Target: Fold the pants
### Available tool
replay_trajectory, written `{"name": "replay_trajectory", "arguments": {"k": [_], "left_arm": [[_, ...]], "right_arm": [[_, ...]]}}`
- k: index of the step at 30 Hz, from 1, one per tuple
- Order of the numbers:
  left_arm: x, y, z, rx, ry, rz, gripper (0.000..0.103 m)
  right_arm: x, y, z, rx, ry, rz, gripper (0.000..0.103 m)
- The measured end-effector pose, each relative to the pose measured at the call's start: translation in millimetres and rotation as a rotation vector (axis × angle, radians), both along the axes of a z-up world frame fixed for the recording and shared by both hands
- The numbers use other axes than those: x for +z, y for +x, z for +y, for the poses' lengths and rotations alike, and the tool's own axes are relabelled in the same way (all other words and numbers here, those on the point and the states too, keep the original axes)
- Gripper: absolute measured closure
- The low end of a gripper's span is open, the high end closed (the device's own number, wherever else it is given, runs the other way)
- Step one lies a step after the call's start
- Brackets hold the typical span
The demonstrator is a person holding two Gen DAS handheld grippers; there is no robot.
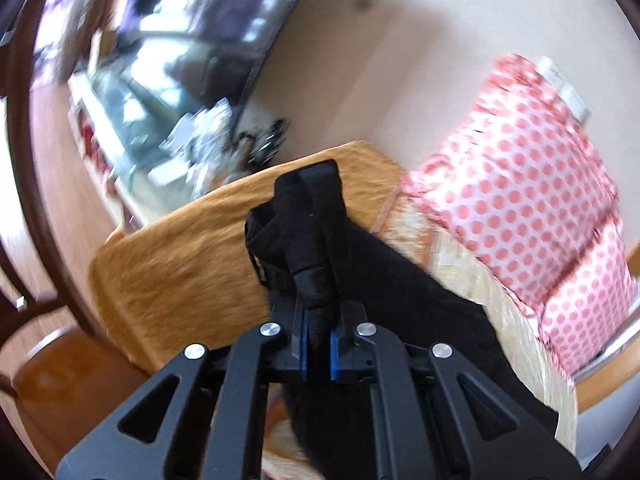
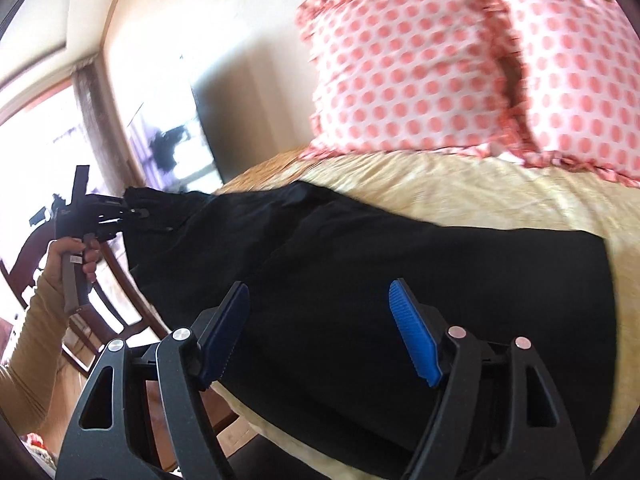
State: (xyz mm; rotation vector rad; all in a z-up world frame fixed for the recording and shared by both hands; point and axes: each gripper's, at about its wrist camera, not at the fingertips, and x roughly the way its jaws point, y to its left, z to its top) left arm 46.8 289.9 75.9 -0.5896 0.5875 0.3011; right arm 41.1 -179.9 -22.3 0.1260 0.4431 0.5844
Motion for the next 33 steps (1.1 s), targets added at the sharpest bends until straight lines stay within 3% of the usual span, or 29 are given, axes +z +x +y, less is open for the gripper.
{"name": "replay_trajectory", "arguments": {"k": [6,9,15,18,20,24,27,33], "left_arm": [[50.0,29.7,-76.0,-0.179,0.133,-0.065,0.097],[78.2,53.7,-132.0,-0.312,0.182,-0.108,0.097],[103.6,80.7,-261.8,-0.600,0.242,-0.190,0.097],[96.7,76.0,-322.7,-0.761,0.235,-0.224,0.097],[75.5,66.0,-373.2,-0.903,0.231,-0.211,0.097],[4.6,47.5,-444.2,-1.121,0.211,-0.058,0.097],[-25.3,41.3,-462.8,-1.163,0.225,-0.013,0.097],[-2.2,31.6,-452.7,-1.122,0.236,-0.094,0.097]], "right_arm": [[-2.7,-8.8,-48.4,-0.096,0.060,-0.009,0.027],[-6.5,-13.6,-75.2,-0.149,0.100,-0.001,0.027],[-15.0,-30.3,-125.8,-0.273,0.160,0.013,0.027],[-21.4,-40.1,-146.4,-0.334,0.179,0.030,0.027],[-27.4,-44.9,-158.1,-0.374,0.189,0.046,0.027],[-38.3,-49.1,-174.6,-0.427,0.205,0.078,0.027],[-44.9,-49.8,-185.5,-0.454,0.220,0.099,0.027],[-45.3,-51.6,-190.2,-0.463,0.222,0.086,0.026]]}}
